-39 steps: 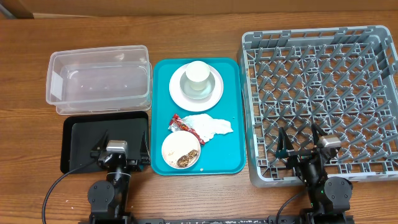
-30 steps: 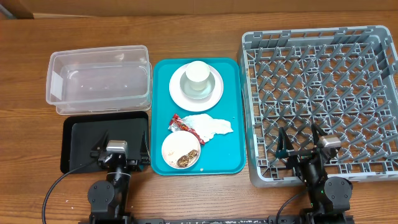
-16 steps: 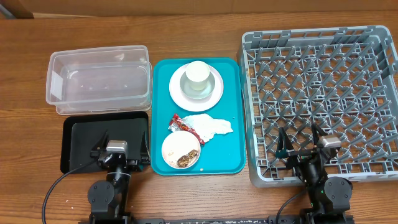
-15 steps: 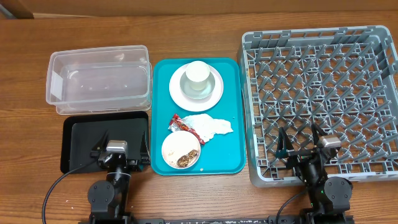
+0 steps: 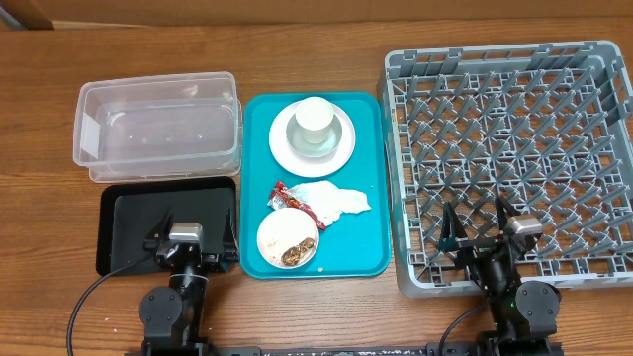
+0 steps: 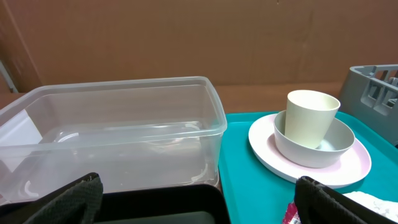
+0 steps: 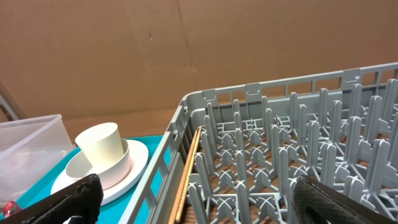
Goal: Sort waste into correct bins and load items into the dishwasher
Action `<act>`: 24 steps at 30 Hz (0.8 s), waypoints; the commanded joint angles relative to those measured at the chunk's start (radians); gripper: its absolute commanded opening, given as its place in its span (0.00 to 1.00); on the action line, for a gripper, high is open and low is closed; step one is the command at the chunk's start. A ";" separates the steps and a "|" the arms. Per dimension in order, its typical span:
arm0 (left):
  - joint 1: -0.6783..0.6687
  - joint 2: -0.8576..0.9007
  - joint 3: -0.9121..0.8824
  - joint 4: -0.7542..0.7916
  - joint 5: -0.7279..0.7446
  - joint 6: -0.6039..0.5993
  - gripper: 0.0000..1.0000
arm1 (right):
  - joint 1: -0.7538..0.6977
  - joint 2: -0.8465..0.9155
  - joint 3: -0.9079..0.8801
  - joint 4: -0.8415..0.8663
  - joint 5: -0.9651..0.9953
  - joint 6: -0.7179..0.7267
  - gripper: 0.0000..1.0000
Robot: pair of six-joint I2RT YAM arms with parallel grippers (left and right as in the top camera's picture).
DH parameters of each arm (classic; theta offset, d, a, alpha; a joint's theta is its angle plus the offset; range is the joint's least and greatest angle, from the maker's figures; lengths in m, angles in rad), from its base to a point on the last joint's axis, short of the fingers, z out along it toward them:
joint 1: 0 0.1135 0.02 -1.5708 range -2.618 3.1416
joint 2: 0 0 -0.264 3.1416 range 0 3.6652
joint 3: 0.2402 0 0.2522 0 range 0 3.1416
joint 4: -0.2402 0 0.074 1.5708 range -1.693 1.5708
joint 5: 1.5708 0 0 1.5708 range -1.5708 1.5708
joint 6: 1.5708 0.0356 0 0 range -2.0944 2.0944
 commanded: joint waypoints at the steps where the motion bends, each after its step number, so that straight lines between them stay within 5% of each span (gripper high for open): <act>1: -0.006 -0.010 -0.006 0.000 -0.006 0.016 1.00 | 0.003 -0.010 -0.011 0.005 0.009 0.001 1.00; 24: -0.006 -0.010 -0.006 -0.001 -0.047 0.019 1.00 | 0.003 -0.010 -0.011 0.005 0.009 0.001 1.00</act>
